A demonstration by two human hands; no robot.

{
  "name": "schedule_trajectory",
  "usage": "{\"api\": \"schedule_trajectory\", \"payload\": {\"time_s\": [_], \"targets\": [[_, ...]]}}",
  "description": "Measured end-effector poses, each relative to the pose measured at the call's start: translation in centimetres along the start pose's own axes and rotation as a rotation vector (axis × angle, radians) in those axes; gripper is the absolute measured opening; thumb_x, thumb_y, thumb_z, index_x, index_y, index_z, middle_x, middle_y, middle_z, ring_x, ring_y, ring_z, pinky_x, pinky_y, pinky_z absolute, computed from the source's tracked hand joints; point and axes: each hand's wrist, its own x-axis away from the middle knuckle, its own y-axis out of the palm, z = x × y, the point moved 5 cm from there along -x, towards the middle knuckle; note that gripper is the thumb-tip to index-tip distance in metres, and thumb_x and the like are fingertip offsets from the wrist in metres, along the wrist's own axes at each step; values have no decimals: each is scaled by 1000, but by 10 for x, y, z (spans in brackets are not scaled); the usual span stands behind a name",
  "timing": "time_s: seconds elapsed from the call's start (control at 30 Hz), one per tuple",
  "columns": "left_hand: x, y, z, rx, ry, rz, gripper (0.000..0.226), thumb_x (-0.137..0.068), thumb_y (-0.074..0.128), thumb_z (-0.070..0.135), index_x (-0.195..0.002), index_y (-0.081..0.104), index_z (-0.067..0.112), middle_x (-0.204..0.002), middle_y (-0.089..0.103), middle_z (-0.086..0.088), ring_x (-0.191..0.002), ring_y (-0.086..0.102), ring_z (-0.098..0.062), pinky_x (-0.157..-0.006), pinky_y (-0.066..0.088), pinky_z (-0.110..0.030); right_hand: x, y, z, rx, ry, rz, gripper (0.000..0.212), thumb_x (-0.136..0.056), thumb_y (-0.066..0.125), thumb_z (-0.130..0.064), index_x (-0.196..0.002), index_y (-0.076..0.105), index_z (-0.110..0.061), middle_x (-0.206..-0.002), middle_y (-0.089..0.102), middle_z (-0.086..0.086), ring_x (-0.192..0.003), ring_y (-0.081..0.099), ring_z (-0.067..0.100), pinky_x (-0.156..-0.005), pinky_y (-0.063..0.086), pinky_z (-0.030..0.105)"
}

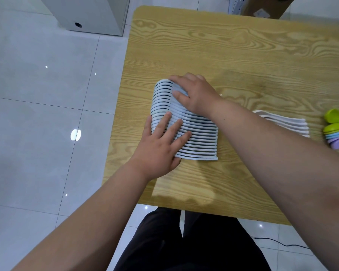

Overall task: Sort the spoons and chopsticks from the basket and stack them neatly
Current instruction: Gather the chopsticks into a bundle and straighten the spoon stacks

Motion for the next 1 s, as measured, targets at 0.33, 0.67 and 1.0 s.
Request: {"api": "schedule_trajectory", "payload": {"time_s": [0.33, 0.67, 1.0], "targets": [[1, 1, -3, 33, -16, 63, 73, -84, 66, 55, -149, 45, 30, -159, 37, -6, -151, 22, -37, -114, 18, -69, 16, 6, 4, 298, 46, 108, 62, -96, 27, -59, -150, 43, -33, -108, 55, 7, -104, 51, 30, -91, 40, 45], [-4, 0, -5, 45, -42, 82, 70, -84, 64, 57, -148, 47, 31, -158, 39, -5, -150, 22, -37, -114, 19, -68, 19, 5, 1, 233, 20, 109, 67, -97, 28, -50, -146, 49, -10, -121, 60, 12, -114, 50, 38, -97, 43, 50], [-8, 0, -4, 50, -42, 108, 69, -80, 64, 53, -145, 51, 31, -156, 43, -5, -150, 26, -35, -114, 19, -67, 21, 4, 2, 244, 22, 145, 63, -99, 32, -45, -146, 50, -8, -117, 62, 12, -108, 53, 38, -93, 45, 49]]}}
